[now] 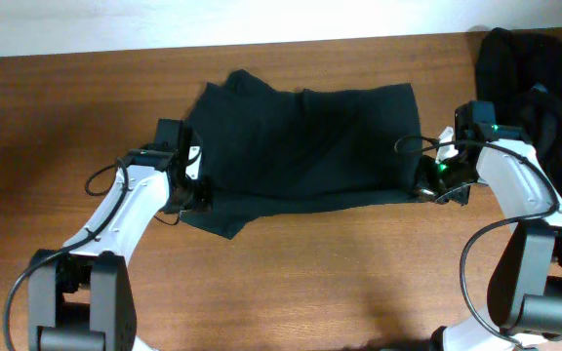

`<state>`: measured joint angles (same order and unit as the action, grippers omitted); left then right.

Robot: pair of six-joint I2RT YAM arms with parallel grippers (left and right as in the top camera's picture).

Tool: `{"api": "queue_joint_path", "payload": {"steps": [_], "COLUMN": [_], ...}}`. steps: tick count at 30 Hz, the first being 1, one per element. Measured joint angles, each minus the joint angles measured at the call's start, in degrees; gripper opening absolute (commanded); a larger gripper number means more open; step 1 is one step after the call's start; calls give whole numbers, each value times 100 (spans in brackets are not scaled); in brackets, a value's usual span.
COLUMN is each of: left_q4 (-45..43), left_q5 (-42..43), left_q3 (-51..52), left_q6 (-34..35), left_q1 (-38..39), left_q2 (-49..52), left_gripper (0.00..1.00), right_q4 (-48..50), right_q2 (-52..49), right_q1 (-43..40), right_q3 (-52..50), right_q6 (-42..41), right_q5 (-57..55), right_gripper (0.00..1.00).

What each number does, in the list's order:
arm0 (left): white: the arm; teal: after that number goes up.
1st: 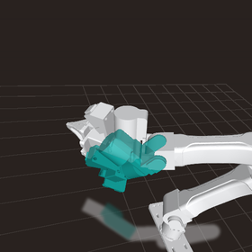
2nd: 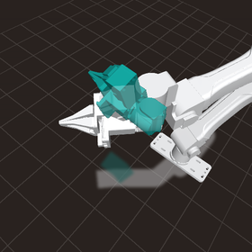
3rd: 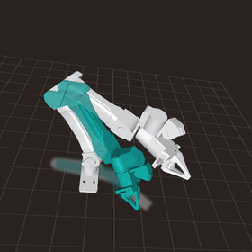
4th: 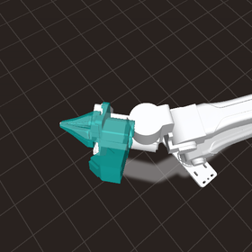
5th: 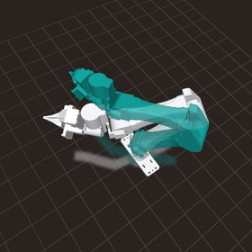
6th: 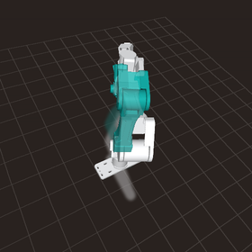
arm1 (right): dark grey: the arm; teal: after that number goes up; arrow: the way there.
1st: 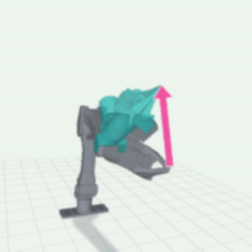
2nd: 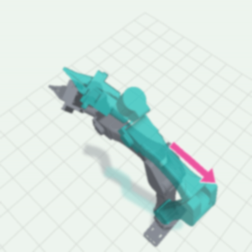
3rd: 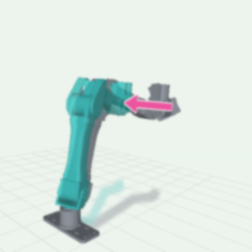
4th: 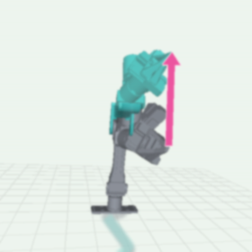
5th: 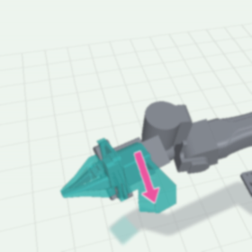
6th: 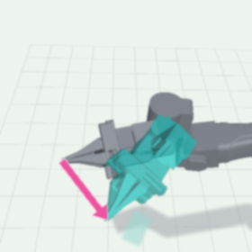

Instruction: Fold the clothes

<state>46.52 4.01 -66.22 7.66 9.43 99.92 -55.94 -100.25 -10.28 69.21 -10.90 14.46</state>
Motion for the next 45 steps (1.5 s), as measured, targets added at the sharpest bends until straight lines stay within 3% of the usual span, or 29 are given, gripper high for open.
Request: {"api": "queue_joint_path", "payload": {"steps": [4,20,28,35,39,45], "left_q4": [2,-197,-282,-533,-549,-546], "left_q5": [-2,0,-2,-15,-22,9], "left_q3": [0,313,313,313,313,313], "left_q6": [-11,-17,-46,-59,-61,-59], "left_q1": [0,0,0,0,0,0], "left_q2": [0,0,0,0,0,0], "left_gripper": [44,43,24,20,9,2], "right_q4": [-17,-39,-39,-39,-39,-33], "right_q2": [0,0,0,0,0,0], "right_q1": [0,0,0,0,0,0], "right_q3": [0,0,0,0,0,0], "right_q6": [-2,-2,-2,-2,-2,-2], "right_q5": [0,0,0,0,0,0], "right_gripper": [4,6,6,6,6,5]}}
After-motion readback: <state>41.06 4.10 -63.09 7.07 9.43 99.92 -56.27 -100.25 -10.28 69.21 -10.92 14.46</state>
